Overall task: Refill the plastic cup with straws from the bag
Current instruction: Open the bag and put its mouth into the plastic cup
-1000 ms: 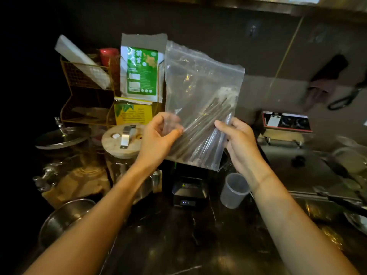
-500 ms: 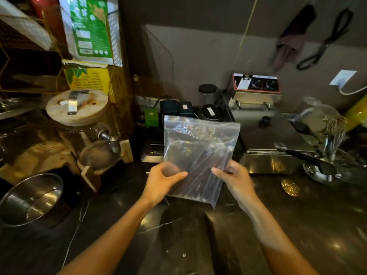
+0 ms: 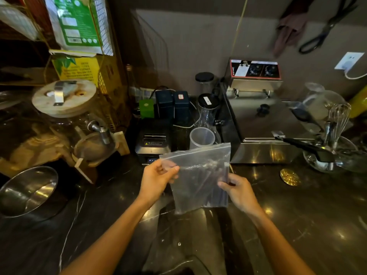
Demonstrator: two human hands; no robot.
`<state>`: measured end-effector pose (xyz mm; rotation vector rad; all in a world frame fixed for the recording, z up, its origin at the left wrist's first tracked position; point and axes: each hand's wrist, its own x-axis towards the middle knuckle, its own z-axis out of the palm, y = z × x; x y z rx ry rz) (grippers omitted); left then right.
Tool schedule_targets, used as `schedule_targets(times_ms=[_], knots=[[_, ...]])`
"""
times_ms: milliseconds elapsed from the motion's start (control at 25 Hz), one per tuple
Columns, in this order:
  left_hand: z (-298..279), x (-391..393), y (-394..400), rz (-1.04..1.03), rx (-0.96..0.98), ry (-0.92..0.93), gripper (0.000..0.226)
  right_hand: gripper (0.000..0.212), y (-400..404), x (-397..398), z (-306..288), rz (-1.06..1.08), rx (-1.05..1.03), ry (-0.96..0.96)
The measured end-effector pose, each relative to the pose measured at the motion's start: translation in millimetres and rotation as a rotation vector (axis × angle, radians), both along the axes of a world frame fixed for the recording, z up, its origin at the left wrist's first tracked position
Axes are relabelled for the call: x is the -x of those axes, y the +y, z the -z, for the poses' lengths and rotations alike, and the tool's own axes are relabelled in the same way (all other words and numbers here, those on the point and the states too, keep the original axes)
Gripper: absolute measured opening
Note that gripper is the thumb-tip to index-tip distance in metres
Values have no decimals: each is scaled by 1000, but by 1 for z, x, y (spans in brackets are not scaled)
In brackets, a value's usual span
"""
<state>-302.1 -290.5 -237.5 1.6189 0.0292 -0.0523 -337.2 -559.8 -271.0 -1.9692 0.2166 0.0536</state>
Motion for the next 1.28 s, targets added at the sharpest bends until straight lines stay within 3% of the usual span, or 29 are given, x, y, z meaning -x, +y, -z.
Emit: schedule_targets(times_ms=[200,440,600,640,720,800,920,1080,1280], knots=[[-1,11,0,98,-94,-58,6,11,-13,-8,-2,95,56,2],[-36,6,-7,220,-140,-76,15,8,-27,-28,-6,78,145,69],[-50,7,-25,265,-149,-47,14,25,-16,-21,-18,244,216,30],[-52,8,-32,262,-136,-25,14,21,-9,-18,-25,280,223,-15],[-56,10,-50,300,-120,23,14,11,3,-6,-42,236,38,-71],[-59,14,-61,357,-97,24,14,23,20,6,-60,123,-191,-75],[-64,21,-77,410,-81,12,13,28,27,20,-73,136,-410,-85],[-66,23,-88,514,-38,66,14,31,18,32,-72,153,-416,-141],[-68,18,-97,587,24,172,16,15,10,37,-73,159,-288,-229]])
